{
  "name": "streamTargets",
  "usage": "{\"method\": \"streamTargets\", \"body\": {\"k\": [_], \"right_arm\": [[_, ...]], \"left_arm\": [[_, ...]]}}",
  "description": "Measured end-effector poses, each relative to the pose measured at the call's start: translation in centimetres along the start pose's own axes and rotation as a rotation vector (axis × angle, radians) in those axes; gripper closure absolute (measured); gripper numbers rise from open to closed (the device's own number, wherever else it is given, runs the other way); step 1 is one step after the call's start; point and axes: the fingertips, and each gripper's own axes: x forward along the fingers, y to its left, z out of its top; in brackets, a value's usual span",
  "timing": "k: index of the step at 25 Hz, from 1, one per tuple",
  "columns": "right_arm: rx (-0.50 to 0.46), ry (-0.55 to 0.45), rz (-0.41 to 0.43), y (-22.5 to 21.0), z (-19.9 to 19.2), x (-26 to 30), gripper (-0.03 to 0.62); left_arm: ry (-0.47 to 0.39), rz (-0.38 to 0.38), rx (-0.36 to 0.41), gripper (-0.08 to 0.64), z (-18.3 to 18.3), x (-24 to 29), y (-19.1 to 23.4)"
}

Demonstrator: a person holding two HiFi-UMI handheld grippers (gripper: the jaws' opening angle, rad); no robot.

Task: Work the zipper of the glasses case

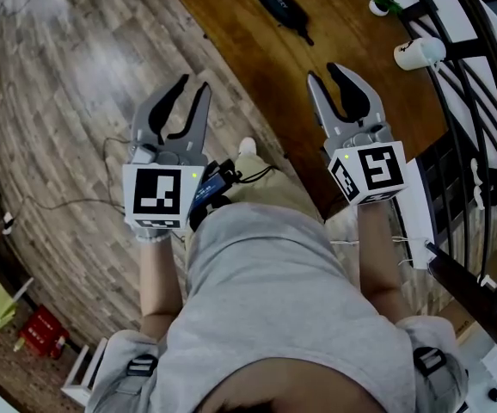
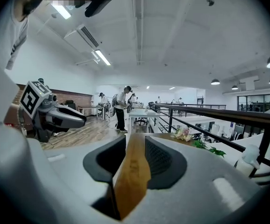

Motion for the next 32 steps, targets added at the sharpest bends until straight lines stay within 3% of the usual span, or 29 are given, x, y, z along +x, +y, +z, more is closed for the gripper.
{"method": "streamTargets", "body": {"k": [11,32], "right_arm": [[0.039,0.024,-0.014,-3.8,-1.5,1.9,0.460],[0.049,0.132,-0.058,-8.7,-4.5,8.5,0.428]], "left_arm": [[0.023,-0.027,-0.002,0.451,0.3,3.9,-0.6],[0.063,-0.235,0.020,0.425,-1.4,13.6,-0.5]]}}
